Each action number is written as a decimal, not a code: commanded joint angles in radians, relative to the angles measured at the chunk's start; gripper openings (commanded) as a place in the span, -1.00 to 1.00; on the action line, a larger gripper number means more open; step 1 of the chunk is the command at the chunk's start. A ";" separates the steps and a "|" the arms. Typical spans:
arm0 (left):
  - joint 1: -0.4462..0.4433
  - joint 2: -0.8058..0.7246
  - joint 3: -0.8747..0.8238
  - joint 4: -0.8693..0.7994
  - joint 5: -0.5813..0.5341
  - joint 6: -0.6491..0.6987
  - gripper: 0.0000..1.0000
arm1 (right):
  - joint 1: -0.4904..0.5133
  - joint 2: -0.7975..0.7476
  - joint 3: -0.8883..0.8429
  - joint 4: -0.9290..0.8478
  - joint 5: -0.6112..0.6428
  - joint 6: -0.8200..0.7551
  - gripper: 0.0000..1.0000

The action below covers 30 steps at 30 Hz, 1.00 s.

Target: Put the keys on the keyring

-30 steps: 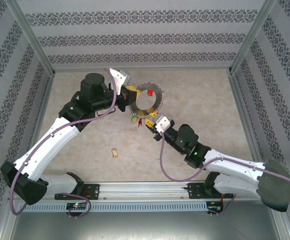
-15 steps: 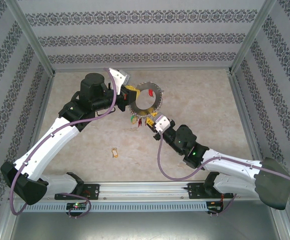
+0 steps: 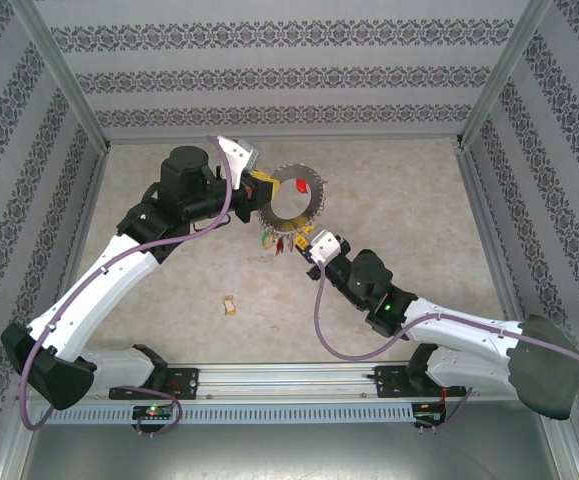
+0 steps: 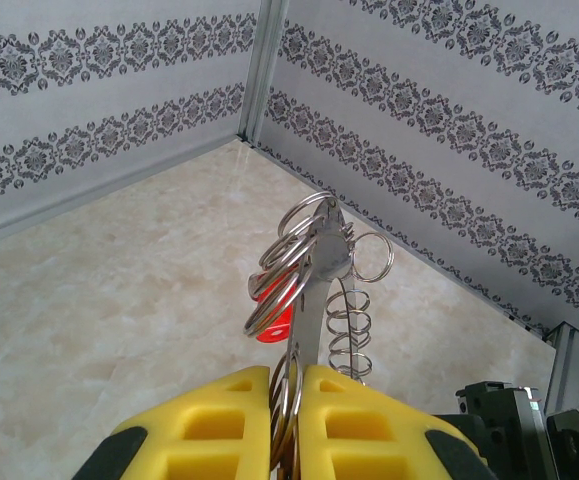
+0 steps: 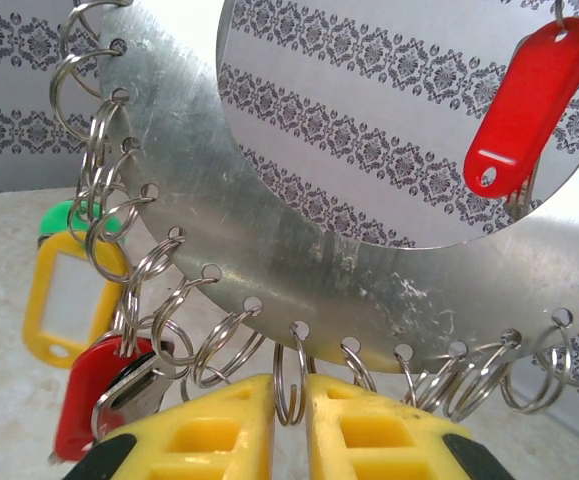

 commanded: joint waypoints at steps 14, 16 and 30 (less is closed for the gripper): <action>-0.016 -0.037 -0.003 0.087 0.012 -0.020 -1.00 | -0.013 0.041 0.023 0.083 0.001 0.021 -0.72; -0.016 -0.036 -0.003 0.087 0.011 -0.019 -1.00 | -0.013 0.040 0.022 0.086 0.006 0.020 -0.74; -0.017 -0.031 -0.007 0.092 0.005 -0.025 -1.00 | -0.016 0.037 0.022 0.085 0.005 0.018 -1.00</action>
